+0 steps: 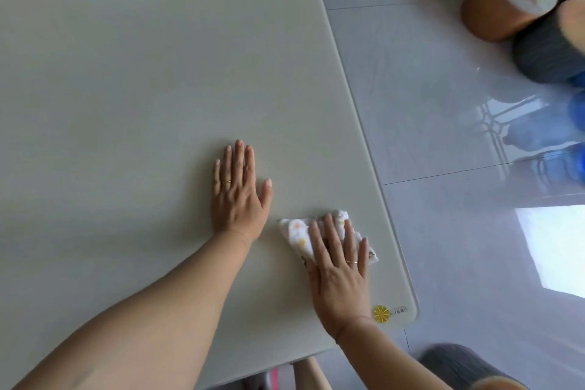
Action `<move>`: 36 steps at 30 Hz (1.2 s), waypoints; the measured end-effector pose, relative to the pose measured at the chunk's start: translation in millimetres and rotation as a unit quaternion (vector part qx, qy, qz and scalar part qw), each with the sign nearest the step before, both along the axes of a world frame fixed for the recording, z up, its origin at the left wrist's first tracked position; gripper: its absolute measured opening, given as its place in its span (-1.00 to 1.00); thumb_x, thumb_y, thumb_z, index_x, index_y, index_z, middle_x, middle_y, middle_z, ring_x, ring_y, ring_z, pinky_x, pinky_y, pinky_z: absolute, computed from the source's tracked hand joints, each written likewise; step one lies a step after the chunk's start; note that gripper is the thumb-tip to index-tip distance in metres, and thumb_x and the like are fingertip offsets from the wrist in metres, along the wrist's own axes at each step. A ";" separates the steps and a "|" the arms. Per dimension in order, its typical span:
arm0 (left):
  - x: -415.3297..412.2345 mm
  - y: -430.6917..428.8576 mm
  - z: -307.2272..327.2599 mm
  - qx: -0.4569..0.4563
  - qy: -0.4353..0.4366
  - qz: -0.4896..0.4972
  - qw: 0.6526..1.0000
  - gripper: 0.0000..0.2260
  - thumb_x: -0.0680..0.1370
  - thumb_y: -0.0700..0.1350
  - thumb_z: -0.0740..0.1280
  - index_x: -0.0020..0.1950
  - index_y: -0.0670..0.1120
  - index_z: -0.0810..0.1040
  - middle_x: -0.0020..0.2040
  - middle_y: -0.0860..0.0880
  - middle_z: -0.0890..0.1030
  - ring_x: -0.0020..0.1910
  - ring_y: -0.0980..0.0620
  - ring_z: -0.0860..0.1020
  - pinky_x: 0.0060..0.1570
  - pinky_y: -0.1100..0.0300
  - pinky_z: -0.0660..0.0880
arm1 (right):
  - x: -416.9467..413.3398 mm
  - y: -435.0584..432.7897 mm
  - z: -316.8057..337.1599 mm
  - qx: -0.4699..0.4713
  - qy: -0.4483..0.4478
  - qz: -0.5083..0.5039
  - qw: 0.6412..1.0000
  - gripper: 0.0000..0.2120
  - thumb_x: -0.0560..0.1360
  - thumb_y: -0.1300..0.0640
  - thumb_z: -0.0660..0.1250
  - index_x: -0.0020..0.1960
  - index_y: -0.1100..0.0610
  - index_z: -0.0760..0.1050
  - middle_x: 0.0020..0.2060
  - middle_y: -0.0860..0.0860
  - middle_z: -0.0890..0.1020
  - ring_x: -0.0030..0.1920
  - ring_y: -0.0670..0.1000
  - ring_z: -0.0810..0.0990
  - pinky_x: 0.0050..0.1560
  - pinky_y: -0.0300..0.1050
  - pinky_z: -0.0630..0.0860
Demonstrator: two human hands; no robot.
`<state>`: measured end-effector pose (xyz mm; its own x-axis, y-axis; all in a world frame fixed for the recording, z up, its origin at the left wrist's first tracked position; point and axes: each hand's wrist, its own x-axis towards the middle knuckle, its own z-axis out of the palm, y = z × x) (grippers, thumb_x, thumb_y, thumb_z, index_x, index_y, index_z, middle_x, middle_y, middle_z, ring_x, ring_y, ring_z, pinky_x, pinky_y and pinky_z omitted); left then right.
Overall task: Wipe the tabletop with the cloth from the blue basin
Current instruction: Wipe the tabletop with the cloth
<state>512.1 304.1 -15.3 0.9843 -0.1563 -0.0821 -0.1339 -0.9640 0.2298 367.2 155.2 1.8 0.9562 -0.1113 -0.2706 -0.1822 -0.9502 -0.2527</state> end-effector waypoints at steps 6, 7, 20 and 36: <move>-92.9 -13.1 6.7 -0.033 -0.002 -0.046 0.998 -0.42 0.57 0.07 0.09 0.51 -0.20 0.20 0.53 -0.17 0.20 0.51 -0.12 0.16 0.47 -0.03 0.07 | -8.2 -65.4 2.3 -0.021 0.009 -0.010 1.000 -0.50 0.59 -0.15 -0.14 0.51 -0.17 -0.10 0.52 -0.15 -0.07 0.52 -0.02 -0.20 0.49 0.01 -0.27; -115.4 -15.5 6.6 -0.033 0.009 -0.051 0.998 -0.43 0.57 0.07 0.09 0.51 -0.20 0.21 0.52 -0.16 0.20 0.51 -0.12 0.17 0.46 -0.04 0.09 | -9.8 -65.6 1.7 -0.015 0.019 -0.075 0.997 -0.50 0.59 -0.16 -0.17 0.51 -0.17 -0.13 0.52 -0.15 -0.11 0.51 -0.03 -0.24 0.48 0.01 -0.30; -156.5 -24.2 1.4 -0.002 0.040 -0.039 0.998 -0.41 0.52 0.05 0.09 0.51 -0.20 0.22 0.52 -0.16 0.20 0.51 -0.12 0.16 0.45 -0.09 0.10 | -65.4 -67.8 4.8 -0.014 0.024 -0.071 0.997 -0.49 0.57 -0.17 -0.16 0.50 -0.16 -0.08 0.50 -0.17 -0.08 0.52 -0.02 -0.16 0.49 0.05 -0.22; -157.9 -24.2 -2.8 0.001 -0.010 -0.035 0.999 -0.42 0.52 0.04 0.10 0.50 -0.20 0.25 0.51 -0.17 0.24 0.51 -0.13 0.18 0.45 -0.10 0.14 | -103.7 -68.5 15.1 -0.016 0.022 -0.009 1.000 -0.48 0.55 0.09 0.23 0.48 -0.06 0.22 0.49 -0.07 0.20 0.49 0.10 0.09 0.42 0.08 0.01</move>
<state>354.2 279.8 -18.1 0.9722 -0.2254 -0.0630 -0.2062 -0.9523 0.2251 263.5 86.7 16.9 0.9412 -0.1387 -0.3082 -0.2103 -0.9542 -0.2130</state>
